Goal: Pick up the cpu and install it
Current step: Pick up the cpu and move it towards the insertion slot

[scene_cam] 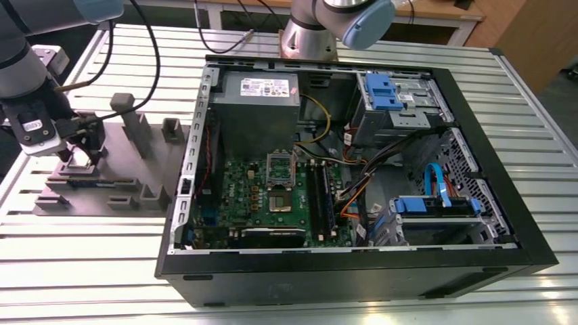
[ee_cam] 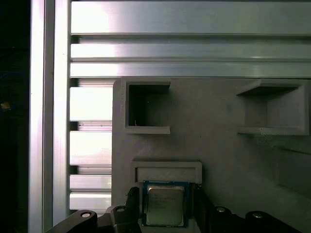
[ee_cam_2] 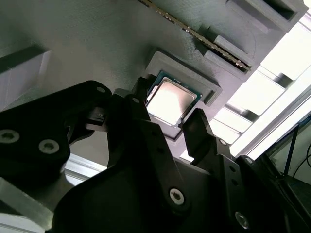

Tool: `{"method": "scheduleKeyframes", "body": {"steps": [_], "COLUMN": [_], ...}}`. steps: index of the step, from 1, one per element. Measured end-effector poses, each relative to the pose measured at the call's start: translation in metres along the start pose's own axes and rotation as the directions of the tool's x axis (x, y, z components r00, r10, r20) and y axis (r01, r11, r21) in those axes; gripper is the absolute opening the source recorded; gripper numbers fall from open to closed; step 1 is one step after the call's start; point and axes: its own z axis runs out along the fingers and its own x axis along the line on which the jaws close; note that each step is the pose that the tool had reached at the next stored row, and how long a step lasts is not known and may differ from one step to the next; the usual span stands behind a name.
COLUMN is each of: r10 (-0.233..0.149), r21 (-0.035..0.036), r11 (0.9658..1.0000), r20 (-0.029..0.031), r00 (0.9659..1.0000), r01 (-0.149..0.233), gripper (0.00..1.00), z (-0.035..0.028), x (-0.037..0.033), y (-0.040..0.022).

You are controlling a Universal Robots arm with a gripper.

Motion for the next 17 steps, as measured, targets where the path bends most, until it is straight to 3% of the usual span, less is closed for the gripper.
{"method": "scheduleKeyframes", "body": {"steps": [4, 5, 17], "r10": [0.000, 0.000, 0.000], "r21": [0.0001, 0.0001, -0.0003], "r11": [1.0000, 1.0000, 1.0000], "r20": [-0.0003, -0.0001, 0.0005], "r00": [1.0000, 1.0000, 1.0000], "r01": [0.000, 0.000, 0.000], "gripper": [0.55, 0.47, 0.47], "z": [0.0007, 0.0008, -0.0007], "x": [0.0000, 0.0000, -0.0001], "y": [0.0000, 0.0000, 0.0001]}}
